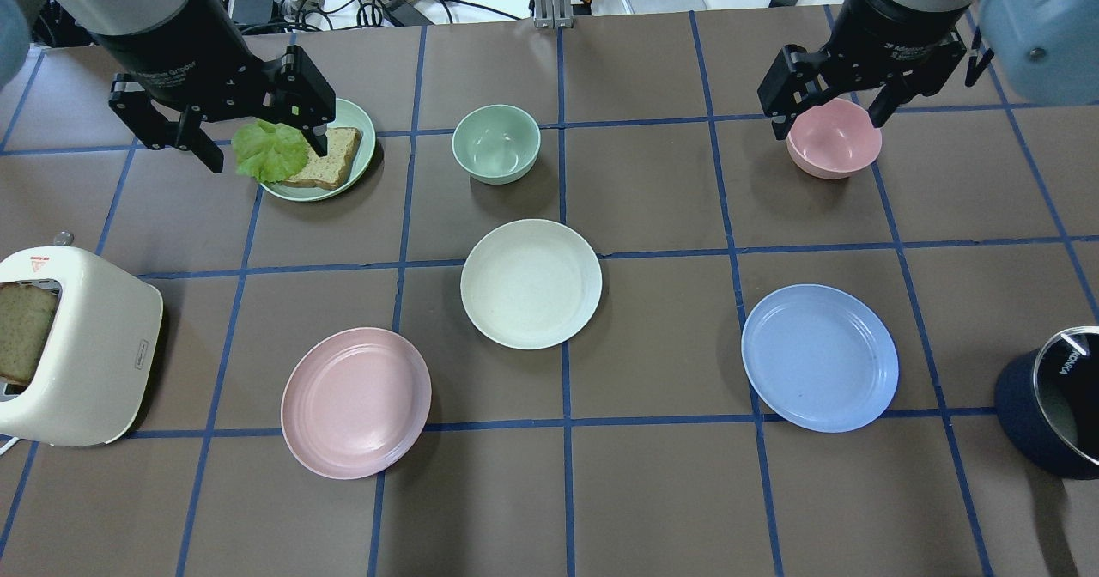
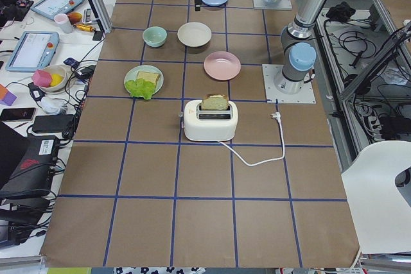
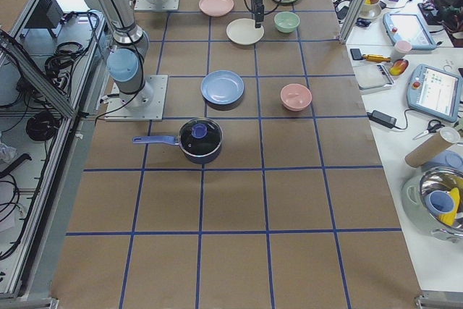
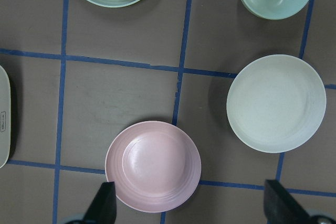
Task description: Stack three plates with pink and blue
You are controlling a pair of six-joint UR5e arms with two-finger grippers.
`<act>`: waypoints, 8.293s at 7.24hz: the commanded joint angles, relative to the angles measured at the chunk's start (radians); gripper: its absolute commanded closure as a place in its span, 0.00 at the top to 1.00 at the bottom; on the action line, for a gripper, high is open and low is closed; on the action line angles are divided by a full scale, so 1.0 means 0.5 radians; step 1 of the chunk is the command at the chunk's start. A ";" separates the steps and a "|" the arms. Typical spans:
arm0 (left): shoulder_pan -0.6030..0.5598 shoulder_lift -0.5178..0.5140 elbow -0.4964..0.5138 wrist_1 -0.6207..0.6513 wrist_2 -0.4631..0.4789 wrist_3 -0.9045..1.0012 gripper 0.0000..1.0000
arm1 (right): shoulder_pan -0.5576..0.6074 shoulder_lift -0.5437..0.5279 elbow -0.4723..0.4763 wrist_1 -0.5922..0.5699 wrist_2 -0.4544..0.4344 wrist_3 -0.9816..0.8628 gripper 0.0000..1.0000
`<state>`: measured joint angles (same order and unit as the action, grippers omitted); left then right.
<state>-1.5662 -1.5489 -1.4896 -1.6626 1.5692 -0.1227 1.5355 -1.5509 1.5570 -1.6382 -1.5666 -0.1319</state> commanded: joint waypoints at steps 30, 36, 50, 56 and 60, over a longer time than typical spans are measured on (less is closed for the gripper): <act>-0.402 -0.209 -1.610 1.530 0.146 -0.160 0.82 | -0.012 0.003 0.037 -0.003 -0.008 -0.015 1.00; -0.408 -0.280 -1.595 1.549 0.147 -0.184 0.00 | -0.012 0.000 0.037 0.006 -0.005 -0.003 1.00; -0.877 -0.921 -0.107 0.975 -0.169 -0.841 0.00 | -0.012 0.003 0.031 -0.012 0.013 -0.003 1.00; -0.914 -1.010 -0.126 0.984 -0.089 -0.862 0.00 | -0.426 0.108 0.392 -0.092 -0.085 -0.067 1.00; -0.930 -1.047 -0.098 1.086 -0.101 -0.938 1.00 | -0.653 0.108 0.958 -0.694 -0.158 -0.316 1.00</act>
<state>-2.0303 -2.0683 -1.5472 -1.1379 1.5238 -0.5641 1.2532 -1.4973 1.9255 -1.8518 -1.6241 -0.2778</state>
